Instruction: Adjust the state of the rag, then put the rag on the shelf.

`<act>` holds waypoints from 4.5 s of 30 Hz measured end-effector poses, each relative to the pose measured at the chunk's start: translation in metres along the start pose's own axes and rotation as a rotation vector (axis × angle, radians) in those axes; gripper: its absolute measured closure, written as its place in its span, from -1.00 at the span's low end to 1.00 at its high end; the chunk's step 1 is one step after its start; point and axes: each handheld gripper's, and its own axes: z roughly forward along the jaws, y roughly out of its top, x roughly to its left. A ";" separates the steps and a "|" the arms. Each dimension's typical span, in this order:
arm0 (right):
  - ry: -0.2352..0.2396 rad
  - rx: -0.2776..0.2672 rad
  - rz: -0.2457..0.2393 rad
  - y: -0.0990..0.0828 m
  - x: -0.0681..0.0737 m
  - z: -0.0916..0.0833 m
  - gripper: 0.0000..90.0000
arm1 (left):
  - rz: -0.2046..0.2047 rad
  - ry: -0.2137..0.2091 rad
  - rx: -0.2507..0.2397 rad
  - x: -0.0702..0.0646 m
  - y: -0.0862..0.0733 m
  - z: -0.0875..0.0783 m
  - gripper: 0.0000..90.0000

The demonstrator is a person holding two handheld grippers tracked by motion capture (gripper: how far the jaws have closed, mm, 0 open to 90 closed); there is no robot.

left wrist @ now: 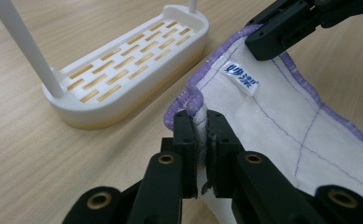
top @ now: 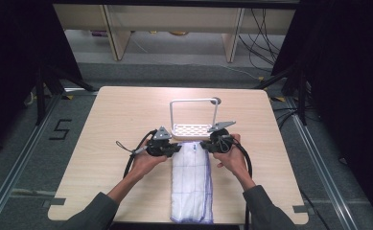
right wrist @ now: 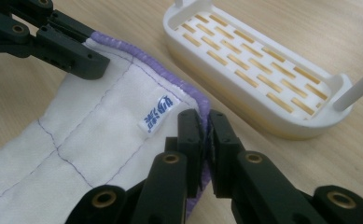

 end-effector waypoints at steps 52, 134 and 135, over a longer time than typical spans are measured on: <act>0.030 -0.237 -0.146 0.027 0.051 -0.112 0.90 | 0.132 -0.107 -0.162 -0.053 0.064 -0.101 0.85; -0.222 -0.250 0.035 0.201 -0.083 -0.046 0.89 | -0.108 0.198 -0.203 0.099 0.188 -0.013 0.83; -0.215 -0.219 0.038 0.197 -0.085 -0.040 0.89 | -0.110 0.191 -0.181 0.101 0.183 -0.009 0.82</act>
